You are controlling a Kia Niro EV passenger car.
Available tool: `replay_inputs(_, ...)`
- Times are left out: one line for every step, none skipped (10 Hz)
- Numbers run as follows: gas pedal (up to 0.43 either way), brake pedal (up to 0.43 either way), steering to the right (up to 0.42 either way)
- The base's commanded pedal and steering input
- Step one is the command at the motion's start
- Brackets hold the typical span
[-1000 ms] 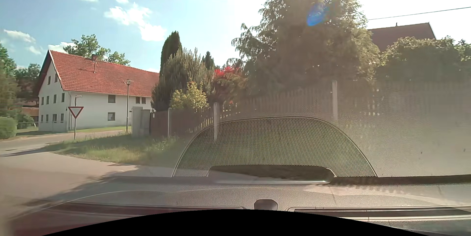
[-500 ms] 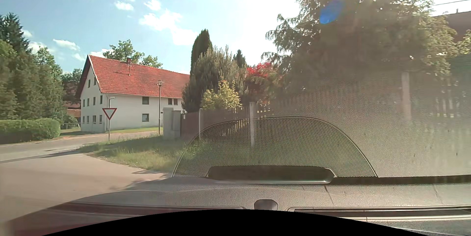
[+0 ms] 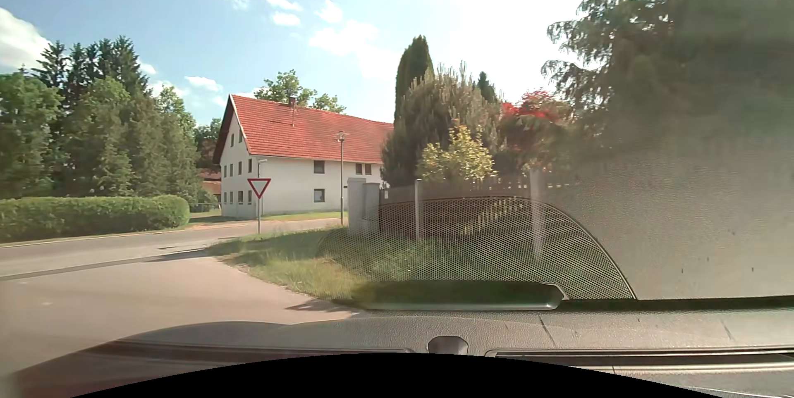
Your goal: Follow the waypoints while adhering to traffic rules and regulations
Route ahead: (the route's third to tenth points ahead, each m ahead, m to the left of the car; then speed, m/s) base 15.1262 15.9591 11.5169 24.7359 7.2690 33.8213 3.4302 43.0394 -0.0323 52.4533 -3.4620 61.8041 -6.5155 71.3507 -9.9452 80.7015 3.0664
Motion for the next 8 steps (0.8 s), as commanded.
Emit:
replay_inputs(0.197, 0.006, -0.641)
replay_inputs(0.197, 0.006, -0.637)
replay_inputs(0.177, 0.006, -0.633)
replay_inputs(0.177, 0.006, -0.627)
replay_inputs(0.177, 0.006, -0.614)
replay_inputs(0.098, 0.006, -0.587)
replay_inputs(0.000, 0.006, -0.554)
replay_inputs(0.000, 0.006, -0.527)
